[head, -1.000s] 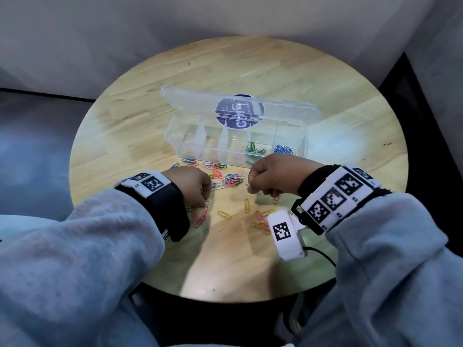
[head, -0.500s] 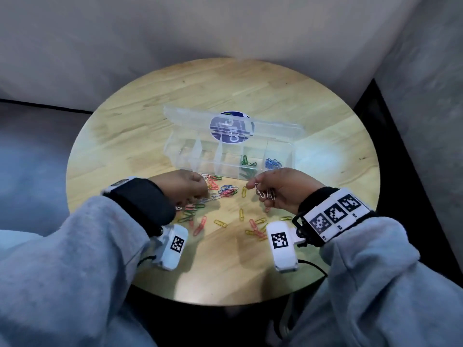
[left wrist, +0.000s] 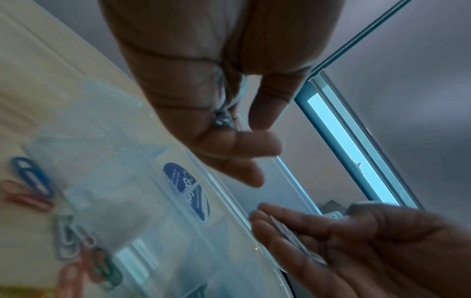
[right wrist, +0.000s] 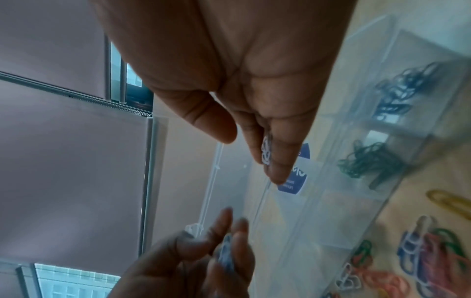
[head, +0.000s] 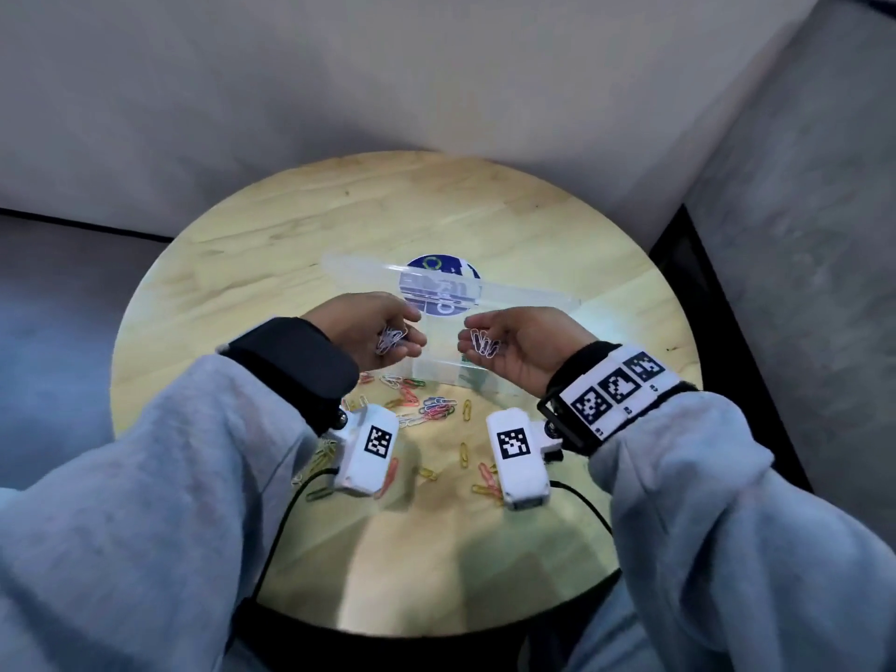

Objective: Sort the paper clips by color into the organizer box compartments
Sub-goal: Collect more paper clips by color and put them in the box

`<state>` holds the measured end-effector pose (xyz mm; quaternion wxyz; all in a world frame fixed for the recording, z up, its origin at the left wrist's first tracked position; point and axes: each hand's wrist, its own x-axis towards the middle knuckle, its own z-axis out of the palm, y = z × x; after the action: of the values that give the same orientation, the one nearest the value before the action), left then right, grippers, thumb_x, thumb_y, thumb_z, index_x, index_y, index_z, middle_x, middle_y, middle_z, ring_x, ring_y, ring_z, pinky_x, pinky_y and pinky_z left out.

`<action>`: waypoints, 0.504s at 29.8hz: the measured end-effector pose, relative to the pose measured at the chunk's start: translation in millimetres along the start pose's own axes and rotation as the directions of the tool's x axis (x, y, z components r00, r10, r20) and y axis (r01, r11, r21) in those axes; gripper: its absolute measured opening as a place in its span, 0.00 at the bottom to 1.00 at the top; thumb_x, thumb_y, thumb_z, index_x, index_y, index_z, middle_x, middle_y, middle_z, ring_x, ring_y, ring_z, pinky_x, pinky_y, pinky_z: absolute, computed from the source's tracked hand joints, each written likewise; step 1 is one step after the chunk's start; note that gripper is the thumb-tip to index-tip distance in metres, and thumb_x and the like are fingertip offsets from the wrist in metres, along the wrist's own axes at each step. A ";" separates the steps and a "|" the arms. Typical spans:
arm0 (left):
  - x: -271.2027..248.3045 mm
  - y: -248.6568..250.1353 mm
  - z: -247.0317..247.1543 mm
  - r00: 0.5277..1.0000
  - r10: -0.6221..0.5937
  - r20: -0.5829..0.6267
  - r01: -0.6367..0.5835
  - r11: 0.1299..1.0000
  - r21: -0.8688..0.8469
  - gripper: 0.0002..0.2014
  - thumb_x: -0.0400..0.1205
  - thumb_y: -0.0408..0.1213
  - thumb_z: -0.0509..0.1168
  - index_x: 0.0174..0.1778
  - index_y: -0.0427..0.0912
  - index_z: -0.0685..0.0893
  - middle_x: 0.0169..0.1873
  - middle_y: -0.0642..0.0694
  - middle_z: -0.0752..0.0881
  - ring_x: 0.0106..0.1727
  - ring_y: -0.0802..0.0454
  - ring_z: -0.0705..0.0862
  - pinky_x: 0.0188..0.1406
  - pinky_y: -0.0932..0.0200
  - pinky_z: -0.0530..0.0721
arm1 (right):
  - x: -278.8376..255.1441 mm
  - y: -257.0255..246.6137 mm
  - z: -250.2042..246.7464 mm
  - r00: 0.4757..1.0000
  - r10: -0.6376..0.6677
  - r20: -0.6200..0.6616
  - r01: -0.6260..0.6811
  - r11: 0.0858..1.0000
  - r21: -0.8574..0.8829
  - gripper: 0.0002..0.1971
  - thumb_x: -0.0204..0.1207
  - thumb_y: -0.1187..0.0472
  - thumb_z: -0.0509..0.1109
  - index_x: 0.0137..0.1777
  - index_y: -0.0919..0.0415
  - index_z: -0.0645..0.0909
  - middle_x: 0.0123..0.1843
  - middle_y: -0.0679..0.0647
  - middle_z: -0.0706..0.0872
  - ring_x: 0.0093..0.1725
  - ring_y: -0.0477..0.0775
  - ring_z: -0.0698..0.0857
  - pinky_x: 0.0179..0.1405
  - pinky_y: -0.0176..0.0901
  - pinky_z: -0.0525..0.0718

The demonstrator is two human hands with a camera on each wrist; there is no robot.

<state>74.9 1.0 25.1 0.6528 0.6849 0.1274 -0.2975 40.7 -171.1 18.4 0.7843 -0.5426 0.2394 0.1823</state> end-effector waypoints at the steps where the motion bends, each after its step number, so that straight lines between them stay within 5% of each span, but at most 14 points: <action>1: 2.8 3.3 2.7 1.000 -0.009 0.006 0.010 0.999 -0.036 0.12 0.84 0.27 0.52 0.39 0.37 0.77 0.34 0.38 0.82 0.29 0.51 0.84 0.17 0.70 0.81 | 3.8 -2.8 3.9 1.000 -0.010 -0.012 0.010 1.000 0.000 0.09 0.80 0.75 0.53 0.44 0.70 0.75 0.37 0.63 0.77 0.35 0.56 0.80 0.26 0.35 0.84; 5: 15.2 7.6 13.5 1.000 -0.001 0.017 0.003 0.994 -0.107 0.13 0.81 0.25 0.47 0.41 0.35 0.78 0.38 0.37 0.79 0.38 0.46 0.80 0.40 0.59 0.82 | 18.2 -5.3 15.6 0.998 -0.025 -0.052 0.025 1.000 -0.009 0.08 0.80 0.74 0.55 0.42 0.67 0.72 0.33 0.60 0.68 0.31 0.55 0.72 0.21 0.36 0.80; 9: 19.3 3.8 19.5 1.000 0.008 0.023 -0.004 0.987 -0.162 0.13 0.79 0.26 0.49 0.44 0.35 0.79 0.35 0.42 0.74 0.34 0.51 0.73 0.38 0.61 0.74 | 21.3 -0.9 19.5 0.999 -0.014 -0.050 0.011 0.999 -0.046 0.09 0.82 0.70 0.56 0.39 0.64 0.71 0.34 0.60 0.71 0.32 0.53 0.74 0.25 0.34 0.79; 12: 17.8 1.3 19.7 0.997 0.024 0.073 -0.008 0.978 -0.209 0.13 0.82 0.29 0.48 0.54 0.36 0.77 0.39 0.44 0.75 0.42 0.51 0.74 0.52 0.61 0.74 | 10.7 0.9 16.3 0.999 -0.032 -0.011 0.032 0.998 -0.045 0.06 0.82 0.68 0.58 0.45 0.66 0.75 0.37 0.59 0.74 0.38 0.51 0.78 0.36 0.34 0.80; 15: 11.9 -0.7 18.2 0.996 0.069 0.061 -0.057 0.983 -0.174 0.13 0.82 0.29 0.49 0.49 0.38 0.80 0.43 0.44 0.78 0.51 0.50 0.77 0.58 0.58 0.74 | -6.6 -0.2 4.0 0.996 -0.092 -0.001 0.091 0.981 -0.170 0.08 0.83 0.65 0.59 0.54 0.67 0.78 0.42 0.59 0.80 0.42 0.53 0.82 0.50 0.40 0.82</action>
<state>79.5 -19.2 18.3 0.7223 0.6195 0.1091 -0.2874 36.1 -167.6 23.5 0.7416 -0.6188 0.2012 0.1634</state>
